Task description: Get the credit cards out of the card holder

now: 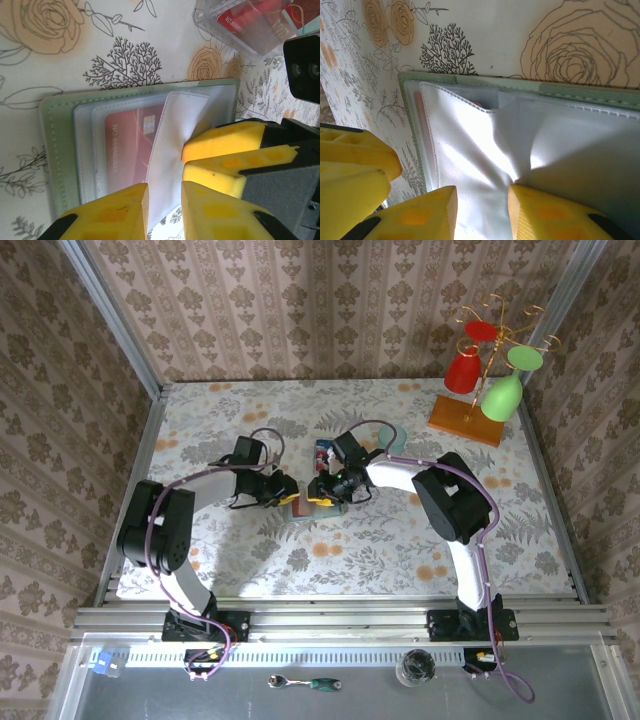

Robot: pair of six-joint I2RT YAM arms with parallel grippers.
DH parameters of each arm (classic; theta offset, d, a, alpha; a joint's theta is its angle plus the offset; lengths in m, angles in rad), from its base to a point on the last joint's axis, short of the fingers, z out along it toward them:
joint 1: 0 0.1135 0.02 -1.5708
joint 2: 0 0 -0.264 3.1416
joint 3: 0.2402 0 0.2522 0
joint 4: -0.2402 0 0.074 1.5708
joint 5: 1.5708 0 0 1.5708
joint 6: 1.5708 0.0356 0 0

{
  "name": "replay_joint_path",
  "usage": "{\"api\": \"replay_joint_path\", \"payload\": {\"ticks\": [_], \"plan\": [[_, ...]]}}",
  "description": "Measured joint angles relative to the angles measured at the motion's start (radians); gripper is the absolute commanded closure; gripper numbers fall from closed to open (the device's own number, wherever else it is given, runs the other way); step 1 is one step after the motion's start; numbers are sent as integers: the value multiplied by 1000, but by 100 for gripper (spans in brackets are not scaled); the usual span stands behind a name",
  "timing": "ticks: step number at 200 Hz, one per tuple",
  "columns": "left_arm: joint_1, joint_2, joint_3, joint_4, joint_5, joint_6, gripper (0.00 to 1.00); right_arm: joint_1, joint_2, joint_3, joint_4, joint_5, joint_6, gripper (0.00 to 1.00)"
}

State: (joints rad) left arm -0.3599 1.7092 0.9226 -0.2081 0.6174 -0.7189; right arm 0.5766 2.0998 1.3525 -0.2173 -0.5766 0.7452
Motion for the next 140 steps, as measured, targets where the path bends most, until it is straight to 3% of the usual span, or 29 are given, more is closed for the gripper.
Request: {"api": "replay_joint_path", "payload": {"ticks": [140], "plan": [[-14,62,13,19,34,-22,77,-3,-6,-13,9,-1,11,67]]}}
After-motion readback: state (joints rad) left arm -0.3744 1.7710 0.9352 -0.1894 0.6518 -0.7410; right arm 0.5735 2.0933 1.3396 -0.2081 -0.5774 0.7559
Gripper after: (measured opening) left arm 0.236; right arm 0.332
